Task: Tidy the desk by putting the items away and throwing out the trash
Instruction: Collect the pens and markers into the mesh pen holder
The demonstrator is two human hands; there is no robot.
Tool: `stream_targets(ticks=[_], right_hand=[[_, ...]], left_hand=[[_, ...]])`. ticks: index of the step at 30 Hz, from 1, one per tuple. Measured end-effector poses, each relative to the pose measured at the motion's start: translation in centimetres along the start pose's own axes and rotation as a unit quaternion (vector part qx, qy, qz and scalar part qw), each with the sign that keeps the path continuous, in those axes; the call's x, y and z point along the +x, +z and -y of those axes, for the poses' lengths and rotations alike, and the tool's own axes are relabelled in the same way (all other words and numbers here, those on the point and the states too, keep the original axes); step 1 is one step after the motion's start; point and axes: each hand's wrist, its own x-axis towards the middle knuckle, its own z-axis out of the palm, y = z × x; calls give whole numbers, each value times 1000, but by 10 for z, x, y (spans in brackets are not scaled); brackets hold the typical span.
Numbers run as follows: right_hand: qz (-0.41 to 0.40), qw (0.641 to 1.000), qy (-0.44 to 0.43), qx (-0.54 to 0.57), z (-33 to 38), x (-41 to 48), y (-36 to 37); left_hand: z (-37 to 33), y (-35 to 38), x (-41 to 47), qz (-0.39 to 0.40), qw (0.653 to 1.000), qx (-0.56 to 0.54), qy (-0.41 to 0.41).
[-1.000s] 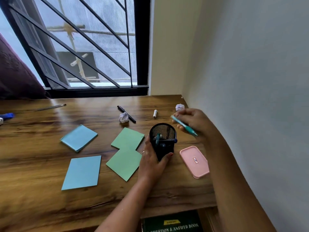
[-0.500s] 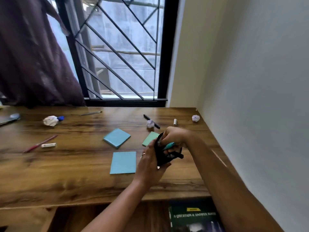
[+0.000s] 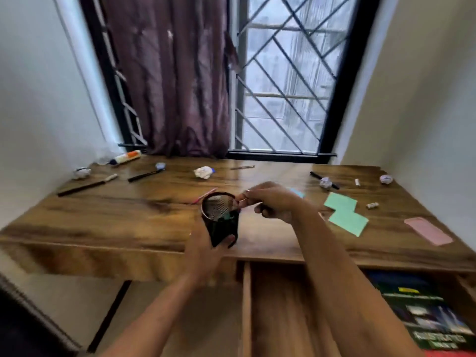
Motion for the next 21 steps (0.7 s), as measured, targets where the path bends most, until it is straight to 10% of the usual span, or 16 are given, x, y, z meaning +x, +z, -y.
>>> stream_targets(ticks=[9, 21], right_hand=[[-2, 995, 83, 54, -10, 19, 105], [-150, 940, 23, -306, -60, 181, 137]], left_hand=[[61, -145, -23, -24, 998, 46, -42], [142, -136, 56, -1, 994, 50, -94]])
